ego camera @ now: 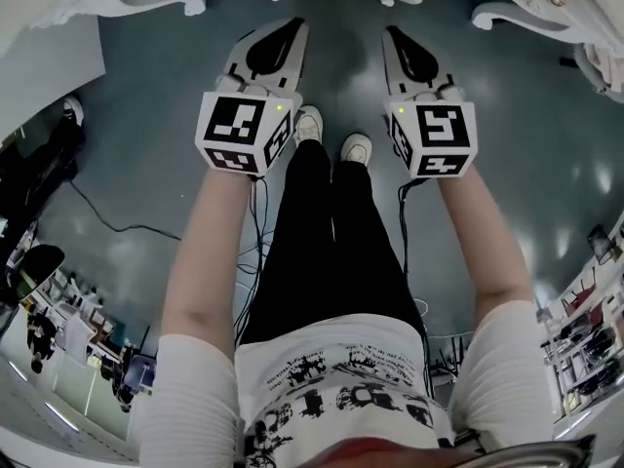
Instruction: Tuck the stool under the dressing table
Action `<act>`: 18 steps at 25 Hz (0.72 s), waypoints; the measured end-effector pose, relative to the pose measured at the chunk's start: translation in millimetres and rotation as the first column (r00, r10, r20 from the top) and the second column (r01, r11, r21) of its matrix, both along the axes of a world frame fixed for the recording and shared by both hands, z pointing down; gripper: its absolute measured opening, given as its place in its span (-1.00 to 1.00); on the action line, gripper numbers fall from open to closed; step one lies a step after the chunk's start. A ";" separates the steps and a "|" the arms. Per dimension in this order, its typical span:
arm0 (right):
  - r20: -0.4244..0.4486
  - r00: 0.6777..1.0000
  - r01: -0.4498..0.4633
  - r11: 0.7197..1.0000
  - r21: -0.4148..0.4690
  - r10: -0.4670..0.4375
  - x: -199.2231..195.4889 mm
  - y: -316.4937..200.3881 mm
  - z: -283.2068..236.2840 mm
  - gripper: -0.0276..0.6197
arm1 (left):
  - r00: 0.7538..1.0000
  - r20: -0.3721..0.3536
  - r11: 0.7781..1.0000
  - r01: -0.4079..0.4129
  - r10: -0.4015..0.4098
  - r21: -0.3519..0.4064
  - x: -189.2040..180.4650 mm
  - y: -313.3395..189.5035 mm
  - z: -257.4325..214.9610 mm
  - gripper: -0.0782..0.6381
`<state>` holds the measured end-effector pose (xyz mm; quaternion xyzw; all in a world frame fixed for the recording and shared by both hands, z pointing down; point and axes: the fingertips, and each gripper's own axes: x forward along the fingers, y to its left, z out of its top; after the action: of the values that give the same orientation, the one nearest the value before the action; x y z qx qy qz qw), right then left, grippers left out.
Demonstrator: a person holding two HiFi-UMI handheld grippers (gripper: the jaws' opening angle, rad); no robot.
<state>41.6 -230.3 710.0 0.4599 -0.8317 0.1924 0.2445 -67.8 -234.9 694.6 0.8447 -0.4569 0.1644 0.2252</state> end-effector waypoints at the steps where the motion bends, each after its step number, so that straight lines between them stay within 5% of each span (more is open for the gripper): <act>1: 0.001 1.000 0.025 1.000 0.011 -0.025 -1.8 9.8 -15.4 -0.86 | 1.000 -0.007 1.000 -0.007 0.007 0.015 0.9 6.4 -17.8 -0.73; 9: 0.119 0.993 -0.028 0.985 0.169 0.008 12.5 50.2 -176.7 -0.86 | 0.997 -0.067 0.982 -0.013 0.026 0.188 20.6 40.7 -171.8 -0.73; 14: 0.180 0.984 -0.049 0.952 0.302 -0.007 17.2 58.2 -279.5 -0.86 | 0.995 -0.096 0.938 0.005 0.030 0.347 22.4 52.2 -277.7 -0.73; 18: 0.259 0.966 -0.100 0.943 0.318 0.015 27.8 82.2 -349.2 -0.86 | 0.994 -0.110 0.914 0.023 0.024 0.405 25.6 82.6 -351.6 -0.73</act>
<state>69.4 -148.1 360.9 0.4902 -0.8624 0.1153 0.0506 -42.2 -152.3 342.9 0.8811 -0.4673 0.0182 0.0707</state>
